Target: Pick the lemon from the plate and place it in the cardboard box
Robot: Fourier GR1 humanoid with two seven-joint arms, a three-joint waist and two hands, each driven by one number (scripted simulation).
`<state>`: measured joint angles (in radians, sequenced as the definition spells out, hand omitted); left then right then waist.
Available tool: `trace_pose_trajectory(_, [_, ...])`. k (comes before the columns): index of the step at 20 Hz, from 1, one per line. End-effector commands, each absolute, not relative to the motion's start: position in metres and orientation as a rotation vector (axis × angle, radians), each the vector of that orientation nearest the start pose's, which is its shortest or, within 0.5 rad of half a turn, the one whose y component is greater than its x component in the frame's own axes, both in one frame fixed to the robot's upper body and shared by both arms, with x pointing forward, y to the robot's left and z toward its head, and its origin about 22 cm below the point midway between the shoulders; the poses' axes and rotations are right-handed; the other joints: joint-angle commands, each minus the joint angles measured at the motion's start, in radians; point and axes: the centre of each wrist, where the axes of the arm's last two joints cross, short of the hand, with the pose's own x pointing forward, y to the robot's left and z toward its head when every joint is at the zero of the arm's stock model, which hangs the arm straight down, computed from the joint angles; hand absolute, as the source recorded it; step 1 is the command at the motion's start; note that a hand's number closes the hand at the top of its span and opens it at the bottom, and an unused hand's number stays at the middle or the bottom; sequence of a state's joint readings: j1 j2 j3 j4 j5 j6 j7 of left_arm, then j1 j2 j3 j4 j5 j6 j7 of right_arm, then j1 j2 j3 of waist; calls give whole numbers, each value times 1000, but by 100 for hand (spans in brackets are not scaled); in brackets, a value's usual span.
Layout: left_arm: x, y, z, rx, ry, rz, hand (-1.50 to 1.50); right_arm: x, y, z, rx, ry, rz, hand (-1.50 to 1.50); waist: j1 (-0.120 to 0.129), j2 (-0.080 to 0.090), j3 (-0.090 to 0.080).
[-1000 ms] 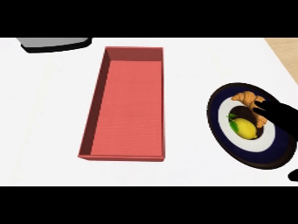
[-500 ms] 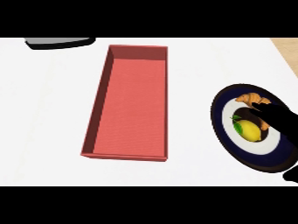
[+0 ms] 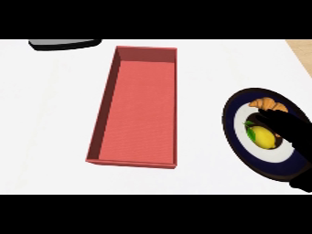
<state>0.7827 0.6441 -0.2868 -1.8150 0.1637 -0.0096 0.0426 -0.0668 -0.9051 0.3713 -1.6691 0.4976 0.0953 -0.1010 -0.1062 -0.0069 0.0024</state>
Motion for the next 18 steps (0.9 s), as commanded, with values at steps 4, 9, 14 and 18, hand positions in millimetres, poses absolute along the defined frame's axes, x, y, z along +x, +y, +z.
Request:
trace_pose_trajectory(4, [120, 288, 38, 36, -1455, -369, 0, 237, -321, 74, -636, -1321, 1522, -150, -26, 0, -5])
trace_pose_trajectory(9, [121, 290, 35, 33, -1454, -379, 0, 239, -325, 66, -657, -1261, 1537, -150, -8, 7, -6])
trace_pose_trajectory(14, [123, 292, 36, 43, -1459, -378, 0, 239, -323, 58, -666, -1237, 1541, -150, -7, 5, -6])
trace_pose_trajectory(18, [122, 287, 36, 33, -1469, -384, 0, 240, -320, 50, -691, -1218, 1547, -150, 1, 5, -5])
